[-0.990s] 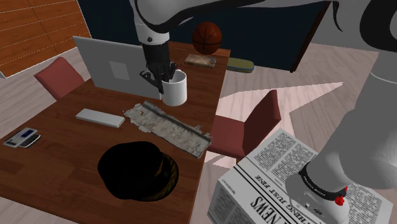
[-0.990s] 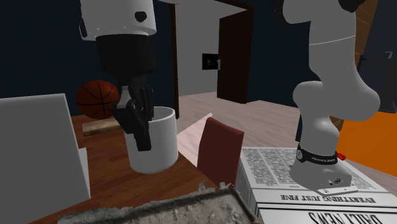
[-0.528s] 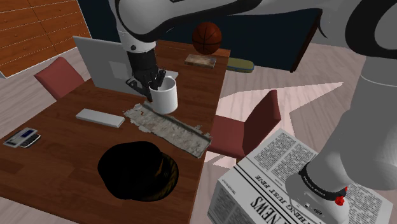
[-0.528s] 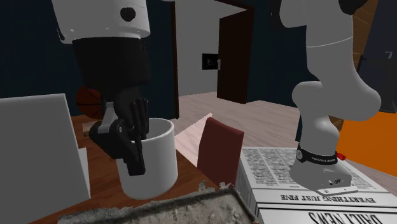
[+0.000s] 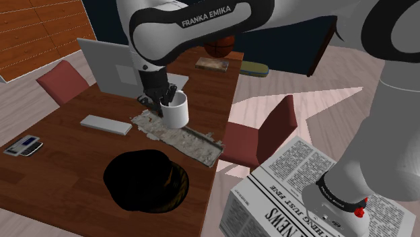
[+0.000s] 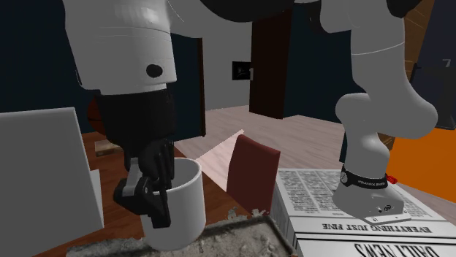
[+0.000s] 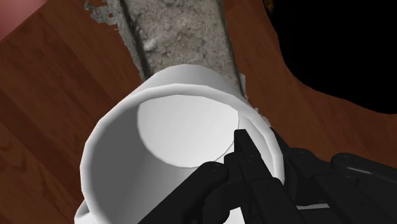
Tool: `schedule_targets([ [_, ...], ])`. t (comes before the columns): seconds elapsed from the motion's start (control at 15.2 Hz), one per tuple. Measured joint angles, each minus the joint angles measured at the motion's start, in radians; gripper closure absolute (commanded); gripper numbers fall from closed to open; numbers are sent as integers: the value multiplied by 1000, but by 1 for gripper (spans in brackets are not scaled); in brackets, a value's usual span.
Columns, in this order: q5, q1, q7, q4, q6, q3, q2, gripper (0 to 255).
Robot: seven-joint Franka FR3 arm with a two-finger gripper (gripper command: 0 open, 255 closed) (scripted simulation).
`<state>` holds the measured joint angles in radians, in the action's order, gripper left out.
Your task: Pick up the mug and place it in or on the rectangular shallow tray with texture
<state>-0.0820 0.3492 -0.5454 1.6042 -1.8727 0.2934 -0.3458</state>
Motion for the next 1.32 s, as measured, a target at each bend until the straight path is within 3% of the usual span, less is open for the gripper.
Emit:
schedule_targets([
  [0.4, -9, 1, -4, 41, -67, -4, -27, 255],
  [0.79, -9, 1, -4, 50, -75, -4, -26, 255],
  [0.86, -9, 1, -4, 50, -75, -4, -26, 0],
  [1.32, -8, 0, -2, 38, -61, -4, -23, 0],
])
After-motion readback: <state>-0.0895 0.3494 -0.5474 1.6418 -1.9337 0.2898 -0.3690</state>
